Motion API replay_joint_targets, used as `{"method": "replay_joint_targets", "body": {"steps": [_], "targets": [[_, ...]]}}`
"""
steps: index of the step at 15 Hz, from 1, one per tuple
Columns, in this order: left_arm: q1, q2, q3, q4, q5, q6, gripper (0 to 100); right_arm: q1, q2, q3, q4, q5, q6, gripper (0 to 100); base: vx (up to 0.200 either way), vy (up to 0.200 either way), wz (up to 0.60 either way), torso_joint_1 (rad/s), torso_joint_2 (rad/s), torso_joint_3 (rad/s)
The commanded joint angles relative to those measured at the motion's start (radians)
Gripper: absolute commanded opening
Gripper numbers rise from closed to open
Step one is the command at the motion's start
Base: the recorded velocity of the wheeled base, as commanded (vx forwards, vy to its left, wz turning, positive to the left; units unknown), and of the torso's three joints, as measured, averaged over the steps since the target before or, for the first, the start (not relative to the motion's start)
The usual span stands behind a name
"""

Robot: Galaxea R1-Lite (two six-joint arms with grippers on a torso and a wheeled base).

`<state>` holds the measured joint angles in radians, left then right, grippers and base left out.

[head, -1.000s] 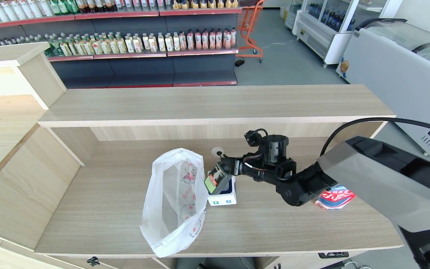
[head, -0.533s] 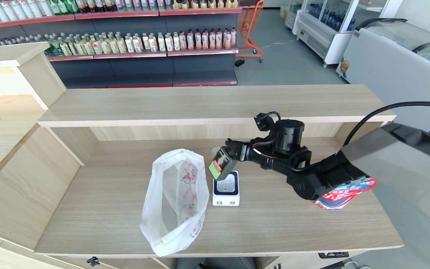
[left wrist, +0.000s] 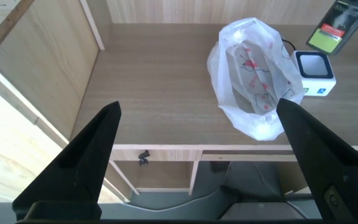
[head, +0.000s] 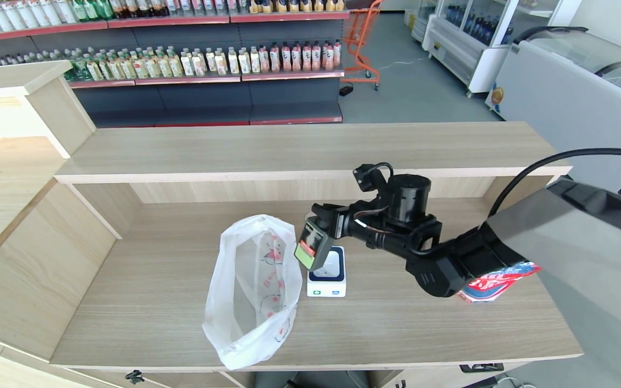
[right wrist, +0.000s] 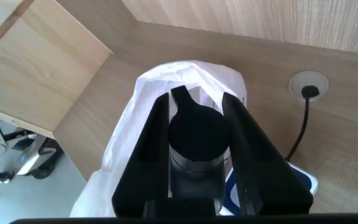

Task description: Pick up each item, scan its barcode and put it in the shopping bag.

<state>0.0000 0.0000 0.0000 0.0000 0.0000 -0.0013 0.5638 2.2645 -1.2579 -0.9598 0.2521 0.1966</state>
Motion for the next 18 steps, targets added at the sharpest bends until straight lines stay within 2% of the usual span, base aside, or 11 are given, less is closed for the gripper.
{"method": "replay_joint_targets", "body": {"steps": [1, 3, 8, 10, 16, 18], "targets": [[0.000, 0.002, 0.000, 0.000, 0.000, 0.000, 100, 0.010, 0.109, -0.060, -0.007, 0.006, -0.055, 0, 0.000, 0.000, 0.00, 0.000, 0.00, 0.000], [0.000, 0.002, 0.000, 0.000, 0.000, 0.000, 100, 0.036, 0.159, -0.124, 0.000, 0.058, -0.057, 0, 0.000, 0.000, 0.00, 0.000, 0.00, 0.000], [0.000, 0.002, 0.000, 0.000, 0.000, 0.000, 100, 0.100, 0.305, -0.324, 0.016, 0.068, -0.062, 0, 0.000, 0.000, 0.00, 0.000, 0.00, 0.000], [0.000, 0.002, 0.000, 0.000, 0.000, 0.000, 100, 0.100, 0.333, -0.350, 0.039, 0.128, -0.080, 0, 0.000, 0.000, 0.00, 0.000, 0.00, 0.000], [0.000, 0.002, 0.000, 0.000, 0.000, 0.000, 100, 0.100, 0.411, -0.390, 0.044, 0.136, -0.184, 0, 0.000, 0.000, 0.00, 0.000, 0.00, 0.000], [0.000, 0.002, 0.000, 0.000, 0.000, 0.000, 100, 0.100, 0.428, -0.391, 0.044, 0.136, -0.259, 0, 0.000, 0.000, 0.00, 0.000, 0.00, 0.000]]}}
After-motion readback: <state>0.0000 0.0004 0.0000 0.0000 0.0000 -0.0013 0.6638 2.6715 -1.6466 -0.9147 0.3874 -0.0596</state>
